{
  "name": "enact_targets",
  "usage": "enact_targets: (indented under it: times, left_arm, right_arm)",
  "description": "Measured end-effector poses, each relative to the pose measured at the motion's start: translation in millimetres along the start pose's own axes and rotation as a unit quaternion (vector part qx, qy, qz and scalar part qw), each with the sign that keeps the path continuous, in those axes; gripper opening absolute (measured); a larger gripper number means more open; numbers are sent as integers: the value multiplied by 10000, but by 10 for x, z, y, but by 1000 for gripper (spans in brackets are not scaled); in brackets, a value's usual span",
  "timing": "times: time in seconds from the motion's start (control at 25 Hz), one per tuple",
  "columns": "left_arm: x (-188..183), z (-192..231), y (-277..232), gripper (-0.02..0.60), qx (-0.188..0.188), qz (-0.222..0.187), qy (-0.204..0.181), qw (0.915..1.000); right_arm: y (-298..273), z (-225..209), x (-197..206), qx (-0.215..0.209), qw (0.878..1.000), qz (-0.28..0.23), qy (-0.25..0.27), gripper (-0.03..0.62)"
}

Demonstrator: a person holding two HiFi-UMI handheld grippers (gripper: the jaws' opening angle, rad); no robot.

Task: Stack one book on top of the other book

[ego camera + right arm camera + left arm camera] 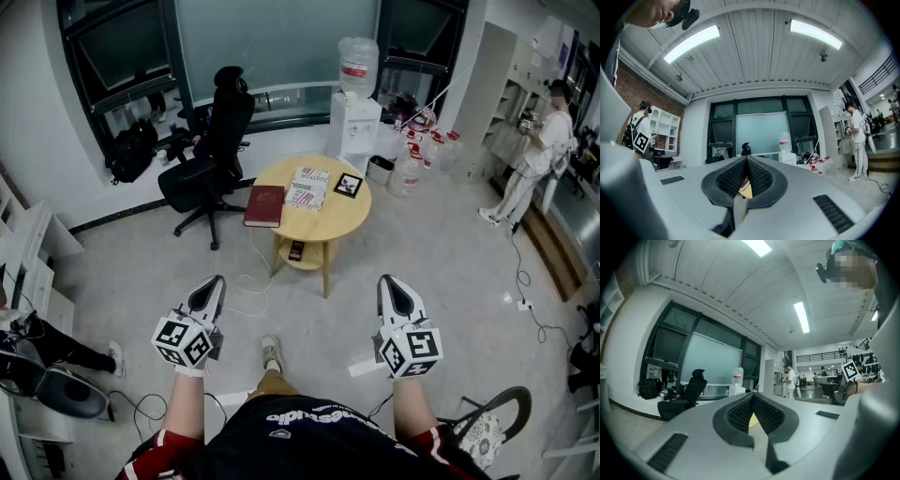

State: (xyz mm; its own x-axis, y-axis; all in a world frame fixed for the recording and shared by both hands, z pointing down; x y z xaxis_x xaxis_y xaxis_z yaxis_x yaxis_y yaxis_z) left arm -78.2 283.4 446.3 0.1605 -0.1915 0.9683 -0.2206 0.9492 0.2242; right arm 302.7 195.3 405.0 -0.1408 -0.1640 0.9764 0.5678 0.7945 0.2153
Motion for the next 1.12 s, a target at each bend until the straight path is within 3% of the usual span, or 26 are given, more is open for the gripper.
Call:
enact_targets:
  times: [0.6,1.12]
  left_arm:
    - [-51,-171,-78,17,39,-65,-140,9999]
    - [-64,-255,-136,17,126,-79,32,9999]
  right_arm:
    - [58,-113,49,171,9997,124,99,25]
    - [163,-123,-18,254,9996,-98,67,25]
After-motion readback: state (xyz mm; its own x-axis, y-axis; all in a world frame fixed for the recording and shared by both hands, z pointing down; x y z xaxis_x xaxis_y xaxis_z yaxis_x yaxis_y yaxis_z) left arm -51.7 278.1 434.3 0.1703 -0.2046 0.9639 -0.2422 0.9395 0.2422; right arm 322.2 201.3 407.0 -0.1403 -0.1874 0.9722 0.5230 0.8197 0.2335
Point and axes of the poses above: the fingertips, and each gripper's own axes: y backward along the fingers, z to its left, x out of its underside, the point moved 6 cm from there along y, backward along the fingers, and after that the axes turned 12 degrees about -z, right-handed, at the moved point
